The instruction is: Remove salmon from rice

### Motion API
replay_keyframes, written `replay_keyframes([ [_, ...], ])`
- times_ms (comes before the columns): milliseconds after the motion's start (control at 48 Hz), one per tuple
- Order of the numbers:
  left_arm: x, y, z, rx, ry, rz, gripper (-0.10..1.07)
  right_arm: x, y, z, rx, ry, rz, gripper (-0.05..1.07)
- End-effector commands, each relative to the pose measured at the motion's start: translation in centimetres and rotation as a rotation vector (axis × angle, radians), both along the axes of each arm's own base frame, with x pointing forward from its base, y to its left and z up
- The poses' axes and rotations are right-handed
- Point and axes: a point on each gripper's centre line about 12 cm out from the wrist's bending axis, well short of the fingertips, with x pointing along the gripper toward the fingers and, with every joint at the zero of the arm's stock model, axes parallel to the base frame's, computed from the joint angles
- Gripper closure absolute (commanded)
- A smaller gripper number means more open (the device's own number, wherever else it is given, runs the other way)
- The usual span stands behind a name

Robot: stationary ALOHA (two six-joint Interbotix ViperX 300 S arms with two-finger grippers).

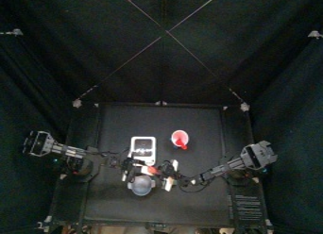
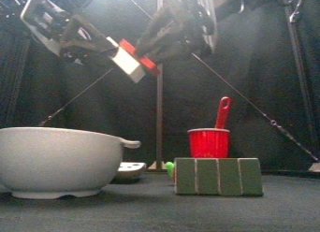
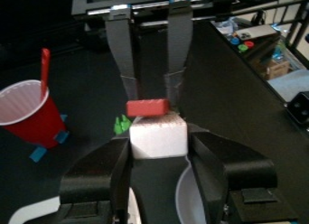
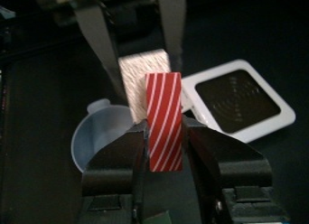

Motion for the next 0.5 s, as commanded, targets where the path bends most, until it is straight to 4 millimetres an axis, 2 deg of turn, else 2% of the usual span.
replay_keyframes([
  [0, 0.1, 0.1, 0.9, -0.003, -0.03, 0.001, 0.51, -0.1, -0.1, 1.3, 0.014, -0.032, -0.005, 0.55],
  [479, -1.1, 0.5, 0.8, -0.004, -0.038, 0.012, 0.51, -0.5, -0.2, 1.1, 0.018, -0.024, -0.025, 0.55],
])
